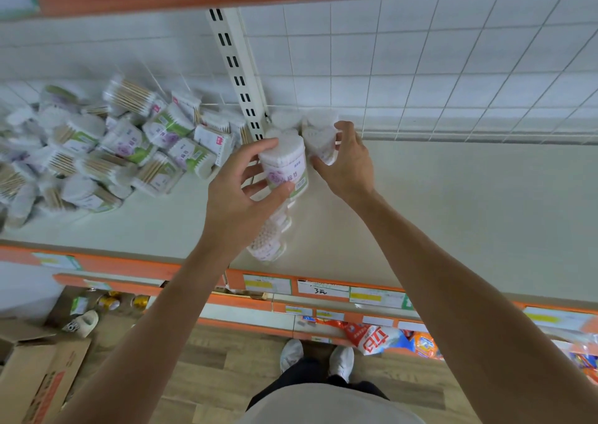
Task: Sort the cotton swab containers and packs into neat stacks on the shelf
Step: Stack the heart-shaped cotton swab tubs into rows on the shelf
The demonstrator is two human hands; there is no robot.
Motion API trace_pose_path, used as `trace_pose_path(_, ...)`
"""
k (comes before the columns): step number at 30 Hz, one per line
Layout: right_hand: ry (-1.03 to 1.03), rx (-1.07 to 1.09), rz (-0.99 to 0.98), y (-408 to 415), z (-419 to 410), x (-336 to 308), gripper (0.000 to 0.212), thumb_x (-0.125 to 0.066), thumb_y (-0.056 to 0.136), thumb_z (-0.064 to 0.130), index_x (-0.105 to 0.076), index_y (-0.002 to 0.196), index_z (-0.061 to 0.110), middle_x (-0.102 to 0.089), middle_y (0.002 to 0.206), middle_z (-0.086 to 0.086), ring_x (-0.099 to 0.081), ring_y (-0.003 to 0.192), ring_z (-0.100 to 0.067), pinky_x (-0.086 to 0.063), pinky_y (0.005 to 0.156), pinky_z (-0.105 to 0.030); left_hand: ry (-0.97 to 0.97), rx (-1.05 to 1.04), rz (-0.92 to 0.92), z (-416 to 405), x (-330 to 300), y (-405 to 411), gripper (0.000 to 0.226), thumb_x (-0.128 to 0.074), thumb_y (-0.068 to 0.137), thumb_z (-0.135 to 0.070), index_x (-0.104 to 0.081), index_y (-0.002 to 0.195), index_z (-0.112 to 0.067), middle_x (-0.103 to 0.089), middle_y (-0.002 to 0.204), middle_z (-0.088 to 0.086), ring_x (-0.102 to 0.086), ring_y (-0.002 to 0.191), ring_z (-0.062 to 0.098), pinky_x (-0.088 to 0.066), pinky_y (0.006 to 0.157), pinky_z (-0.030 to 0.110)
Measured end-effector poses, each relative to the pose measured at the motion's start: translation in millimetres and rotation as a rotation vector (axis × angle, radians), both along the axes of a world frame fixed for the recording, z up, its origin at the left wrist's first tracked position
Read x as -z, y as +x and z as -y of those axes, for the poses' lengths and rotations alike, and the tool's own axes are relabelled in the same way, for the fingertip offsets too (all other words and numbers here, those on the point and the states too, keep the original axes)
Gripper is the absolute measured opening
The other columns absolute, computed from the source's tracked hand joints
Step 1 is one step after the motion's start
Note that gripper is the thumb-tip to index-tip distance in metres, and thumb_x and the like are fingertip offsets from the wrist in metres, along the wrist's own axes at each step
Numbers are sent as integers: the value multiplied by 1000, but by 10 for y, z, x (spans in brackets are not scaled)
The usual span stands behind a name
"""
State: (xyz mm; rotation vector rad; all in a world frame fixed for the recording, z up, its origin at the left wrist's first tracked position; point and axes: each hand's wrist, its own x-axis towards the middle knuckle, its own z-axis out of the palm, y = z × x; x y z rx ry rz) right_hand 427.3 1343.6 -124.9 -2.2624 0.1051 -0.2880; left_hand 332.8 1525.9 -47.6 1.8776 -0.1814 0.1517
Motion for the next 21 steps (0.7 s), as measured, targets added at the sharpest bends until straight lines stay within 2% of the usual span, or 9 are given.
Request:
trace_pose_path(4, -7, -35, -71, -110, 29, -85, 85, -83, 77, 40, -35, 142, 16, -49, 138, -5, -51, 125, -28, -49, 92, -41, 28, 18, 26, 2, -3, 72, 55, -80, 84, -11, -59, 133, -21, -62, 133, -4, -62, 120, 15, -57, 94, 35)
trace_pose_path(7, -15, -60, -40, -406, 201, -265, 67, -75, 85, 32, -41, 141, 19, -46, 141, -1, -47, 128, -20, -41, 94, -28, 73, 28, 61, -11, 19, 150, 55, -80, 84, -13, -59, 133, -23, -59, 134, -3, -61, 121, 15, -56, 96, 36)
trace_pose_path(9, 4, -98, 10, -635, 318, -465, 58, -72, 89, 30, -44, 139, 20, -51, 140, 3, -50, 127, -12, -44, 98, -26, 117, 47, 92, 6, 43, 195, 56, -81, 83, -17, -59, 134, -23, -58, 133, -2, -60, 120, 12, -56, 97, 35)
trace_pose_path(11, 36, -164, 41, -810, 391, -681, 59, -73, 89, 32, -45, 140, 20, -57, 138, 5, -54, 124, -7, -47, 101, -23, 149, 96, 120, 69, 68, 221, 57, -82, 83, -18, -59, 135, -21, -57, 133, -2, -59, 121, 11, -55, 98, 33)
trace_pose_path(15, 0, -240, 28, -933, 415, -924, 71, -77, 82, 47, -46, 141, 20, -62, 129, 9, -60, 112, 0, -49, 92, -11, 192, 193, 200, 228, 113, 243, 61, -83, 82, -17, -56, 137, -16, -58, 133, 1, -59, 121, 10, -52, 99, 23)
trace_pose_path(19, 5, -190, 32, -979, 373, -922, 68, -80, 78, 51, -55, 133, 20, -66, 122, 10, -66, 101, -2, -55, 86, -18, 216, 243, 254, 300, 111, 251, 62, -84, 81, -18, -56, 137, -16, -59, 130, 4, -60, 120, 13, -53, 97, 25)
trace_pose_path(21, 23, -159, 33, -986, 342, -896, 66, -81, 77, 52, -57, 130, 21, -67, 118, 12, -67, 96, -1, -55, 82, -17, 220, 248, 246, 278, 115, 238, 62, -84, 82, -18, -56, 137, -16, -59, 130, 3, -61, 119, 11, -54, 97, 27)
